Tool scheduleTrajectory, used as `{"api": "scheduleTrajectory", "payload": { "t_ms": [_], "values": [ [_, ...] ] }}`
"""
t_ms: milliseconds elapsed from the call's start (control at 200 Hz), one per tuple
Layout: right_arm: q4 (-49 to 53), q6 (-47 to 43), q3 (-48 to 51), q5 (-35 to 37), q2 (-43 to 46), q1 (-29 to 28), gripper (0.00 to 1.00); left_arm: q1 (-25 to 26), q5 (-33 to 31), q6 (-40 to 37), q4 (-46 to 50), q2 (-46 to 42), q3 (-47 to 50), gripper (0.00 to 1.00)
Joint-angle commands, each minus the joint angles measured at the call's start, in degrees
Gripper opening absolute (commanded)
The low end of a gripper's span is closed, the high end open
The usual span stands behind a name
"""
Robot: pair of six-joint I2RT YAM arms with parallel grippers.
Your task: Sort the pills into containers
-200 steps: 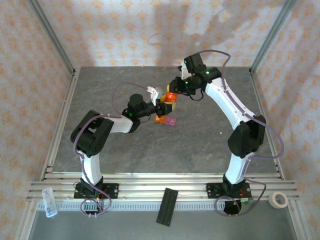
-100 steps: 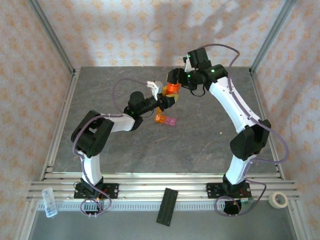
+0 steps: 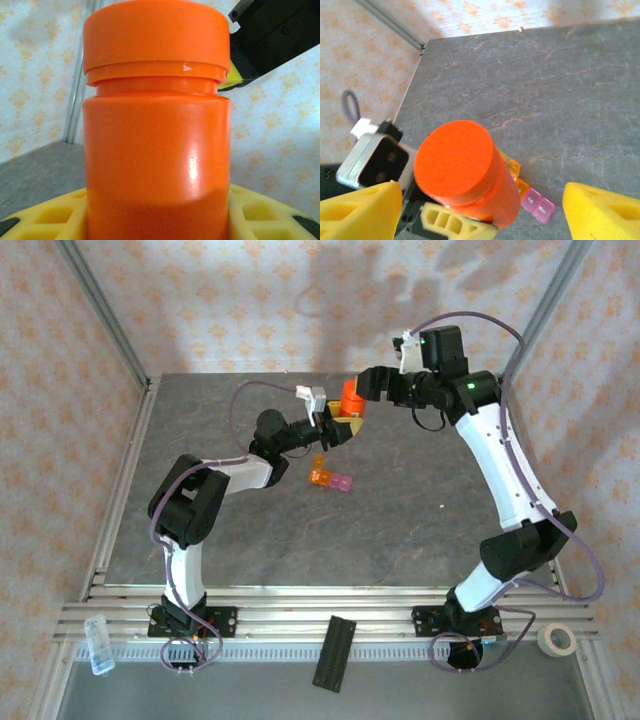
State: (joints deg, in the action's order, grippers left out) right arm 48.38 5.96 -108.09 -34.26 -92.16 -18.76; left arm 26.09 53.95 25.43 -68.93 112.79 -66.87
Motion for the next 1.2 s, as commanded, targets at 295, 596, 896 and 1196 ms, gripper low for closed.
{"api": "scheduleTrajectory", "payload": {
  "t_ms": [295,596,896,1196],
  "values": [
    [1.7,-8.5,-5.0,-5.9,-3.4,-0.1,0.76,0.1,9.6,8.7,-4.6,1.8,-5.6,0.00],
    [2.1,-8.3,-6.0,-7.0,-5.1,0.0,0.62,0.1,10.3,9.4,-4.5,2.1,-5.6,0.00],
    [2.6,-7.2,-4.5,-6.8,-5.0,-0.1,0.36,0.1,9.5,9.4,-4.5,2.5,-6.4,0.00],
    [-3.9,0.7,4.7,0.5,-3.6,-1.5,0.29,0.3,0.5,-0.1,-1.7,0.4,-2.8,0.00]
  ]
}}
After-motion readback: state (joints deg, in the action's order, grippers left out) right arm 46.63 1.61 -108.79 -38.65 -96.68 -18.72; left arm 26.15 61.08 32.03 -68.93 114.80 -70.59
